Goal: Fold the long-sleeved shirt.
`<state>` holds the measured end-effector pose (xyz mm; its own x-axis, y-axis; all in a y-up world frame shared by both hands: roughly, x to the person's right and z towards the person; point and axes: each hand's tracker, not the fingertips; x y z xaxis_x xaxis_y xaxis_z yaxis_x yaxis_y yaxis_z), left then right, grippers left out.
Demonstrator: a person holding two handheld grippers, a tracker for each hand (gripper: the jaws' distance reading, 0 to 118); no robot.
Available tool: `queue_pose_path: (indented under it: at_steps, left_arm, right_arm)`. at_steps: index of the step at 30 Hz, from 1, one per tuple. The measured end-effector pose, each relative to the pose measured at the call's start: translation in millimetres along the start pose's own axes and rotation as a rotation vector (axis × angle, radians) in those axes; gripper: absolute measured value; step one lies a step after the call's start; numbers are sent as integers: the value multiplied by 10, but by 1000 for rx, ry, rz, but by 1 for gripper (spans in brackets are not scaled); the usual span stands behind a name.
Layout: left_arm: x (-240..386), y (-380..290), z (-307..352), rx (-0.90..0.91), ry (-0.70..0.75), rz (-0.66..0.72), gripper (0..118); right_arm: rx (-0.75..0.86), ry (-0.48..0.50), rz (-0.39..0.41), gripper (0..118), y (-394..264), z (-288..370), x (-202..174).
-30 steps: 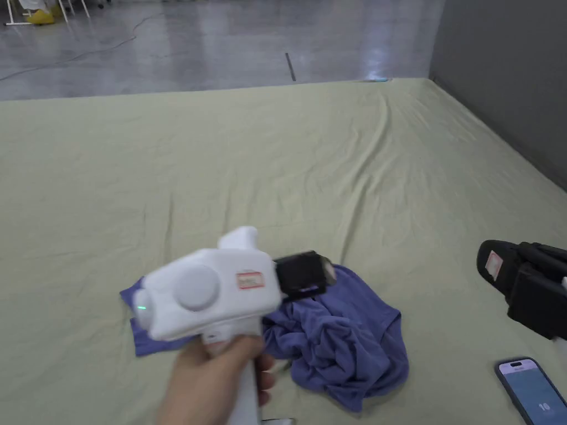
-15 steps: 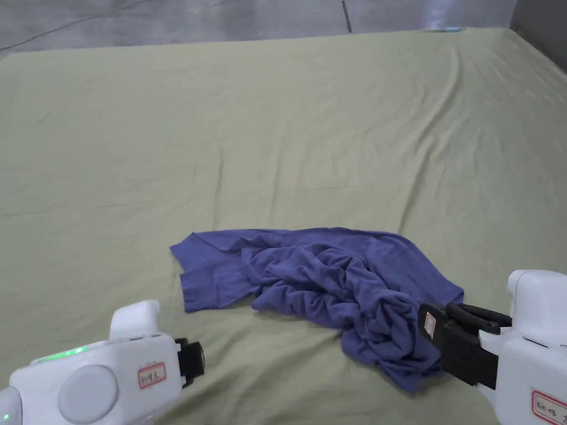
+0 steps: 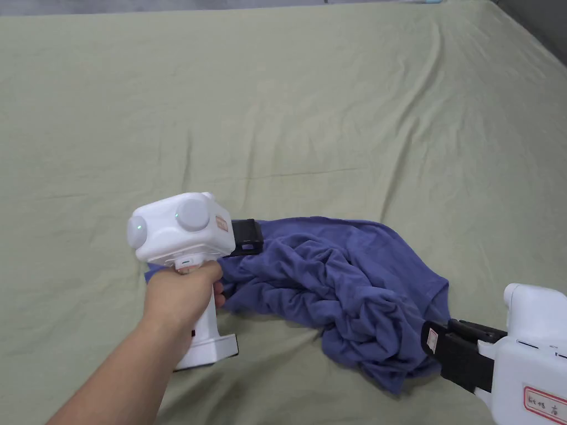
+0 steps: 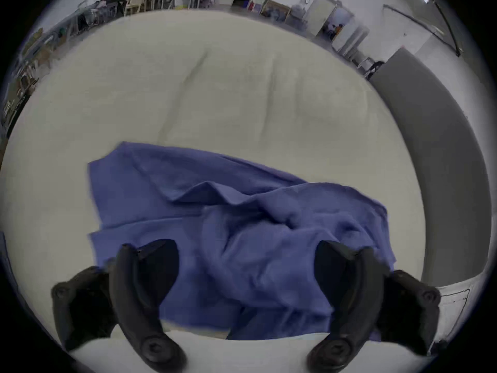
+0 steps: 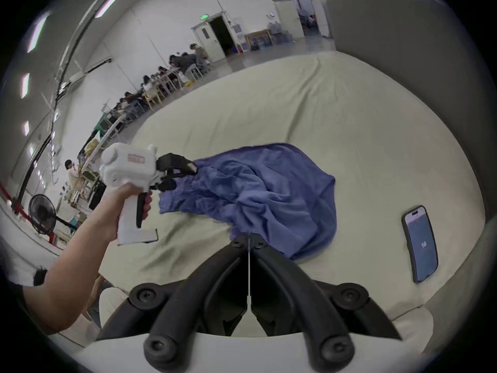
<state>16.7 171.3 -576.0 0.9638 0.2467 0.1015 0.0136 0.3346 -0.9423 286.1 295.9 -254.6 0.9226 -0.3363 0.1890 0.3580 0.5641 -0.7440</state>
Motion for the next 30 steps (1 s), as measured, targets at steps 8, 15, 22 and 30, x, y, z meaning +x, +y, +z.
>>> queue_pose_path:
  at_steps: [8,15,22,30]
  left_arm:
    - [183,-212,362,24,-48,-140,3]
    - [92,-264,1127,142,-159,-106,3]
    - [94,-350,1434,201,-177,-116,3]
    - [-449,-560,1820,234,-143,42,3]
  right_arm:
    - [-35,-42,-18,3,51,-164,221]
    - [-186,58,-269,115,609,-743,721]
    - [-407,0,-413,101,644,-1802,928]
    - [-176,-99,-88,10,653,-1269,536]
